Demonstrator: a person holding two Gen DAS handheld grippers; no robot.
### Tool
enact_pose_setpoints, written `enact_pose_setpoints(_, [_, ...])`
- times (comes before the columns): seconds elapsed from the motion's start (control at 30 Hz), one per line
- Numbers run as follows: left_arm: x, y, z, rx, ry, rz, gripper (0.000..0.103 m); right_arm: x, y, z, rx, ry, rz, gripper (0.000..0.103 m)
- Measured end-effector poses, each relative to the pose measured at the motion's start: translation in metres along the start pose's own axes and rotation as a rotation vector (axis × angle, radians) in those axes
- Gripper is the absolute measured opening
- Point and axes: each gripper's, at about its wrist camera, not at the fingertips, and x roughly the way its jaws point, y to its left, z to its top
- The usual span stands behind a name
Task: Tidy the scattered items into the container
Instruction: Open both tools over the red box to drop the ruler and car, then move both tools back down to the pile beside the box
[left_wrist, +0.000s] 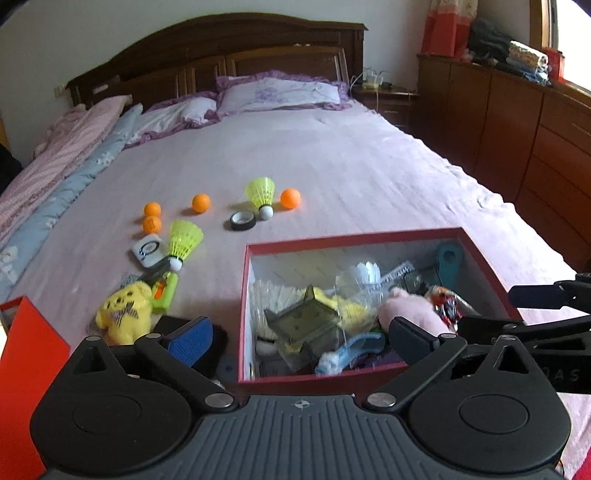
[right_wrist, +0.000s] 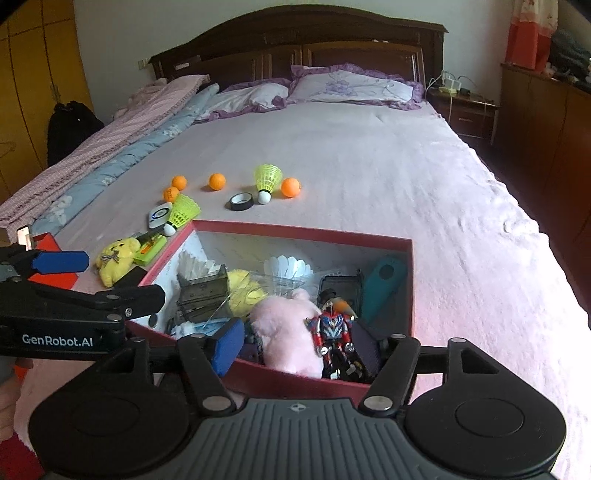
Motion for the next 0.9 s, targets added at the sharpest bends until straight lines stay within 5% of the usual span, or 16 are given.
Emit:
enact_pose_setpoints(0.53, [-0.038,0.010,-0.099,-0.008,0.094,-0.015,0.103,-0.032,-0.010,-0.108,0.024,0.115,0.002,0.071])
enact_pose_setpoints(0.9, [-0.042,-0.037,-0.152,0.175,0.193,-0.116,0.103,-0.051,-0.026,-0.167,0.075,0.229,-0.008,0.071])
